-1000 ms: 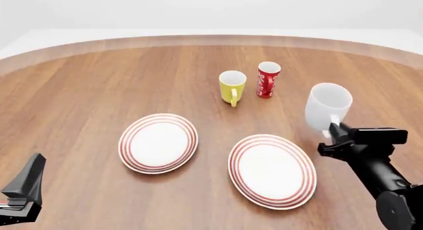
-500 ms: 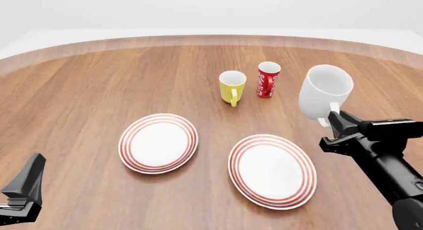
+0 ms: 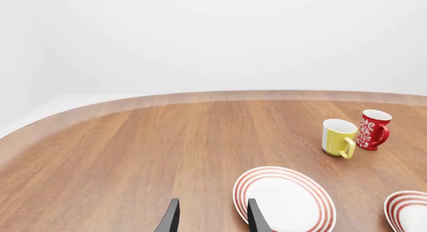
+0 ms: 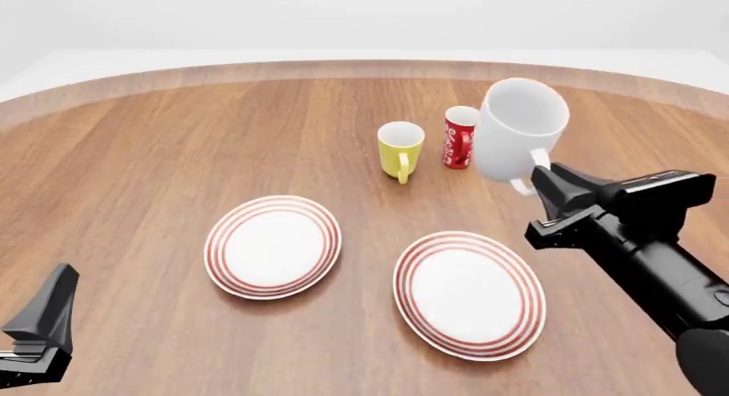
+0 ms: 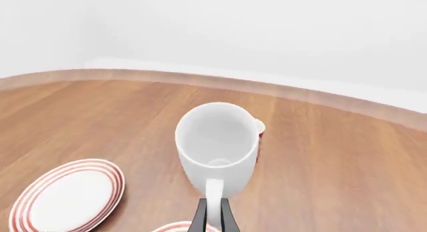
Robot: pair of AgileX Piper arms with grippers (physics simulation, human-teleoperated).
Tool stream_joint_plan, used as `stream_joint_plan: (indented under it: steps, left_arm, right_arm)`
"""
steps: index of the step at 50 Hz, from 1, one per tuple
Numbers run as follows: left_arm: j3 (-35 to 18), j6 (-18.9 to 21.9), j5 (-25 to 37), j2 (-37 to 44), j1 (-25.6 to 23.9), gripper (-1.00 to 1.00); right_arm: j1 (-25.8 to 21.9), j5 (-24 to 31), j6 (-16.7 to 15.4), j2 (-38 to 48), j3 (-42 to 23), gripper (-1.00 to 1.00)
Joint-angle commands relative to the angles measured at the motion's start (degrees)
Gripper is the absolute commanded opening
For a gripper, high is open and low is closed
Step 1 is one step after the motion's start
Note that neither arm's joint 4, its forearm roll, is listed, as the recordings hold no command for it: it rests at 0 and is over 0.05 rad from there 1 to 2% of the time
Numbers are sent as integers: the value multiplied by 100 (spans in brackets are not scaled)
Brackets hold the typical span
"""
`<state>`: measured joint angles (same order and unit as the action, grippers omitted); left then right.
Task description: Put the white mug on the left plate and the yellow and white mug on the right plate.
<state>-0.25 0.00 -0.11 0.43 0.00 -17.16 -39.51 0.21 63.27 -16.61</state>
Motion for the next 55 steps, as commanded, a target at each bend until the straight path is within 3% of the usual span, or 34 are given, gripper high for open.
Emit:
stream_joint_plan:
  steps: [1,18,55]
  left_arm:
    - [0,0,0,0,0,100]
    - [0,0,0,0,0,100]
    - [0,0,0,0,0,100]
  right_arm:
    - [-527,159,-74,136,-431,-100]
    - [-1205,-49,-226,780,-840,-100]
    - [-1971,-524,-219,2223,-1781,-100]
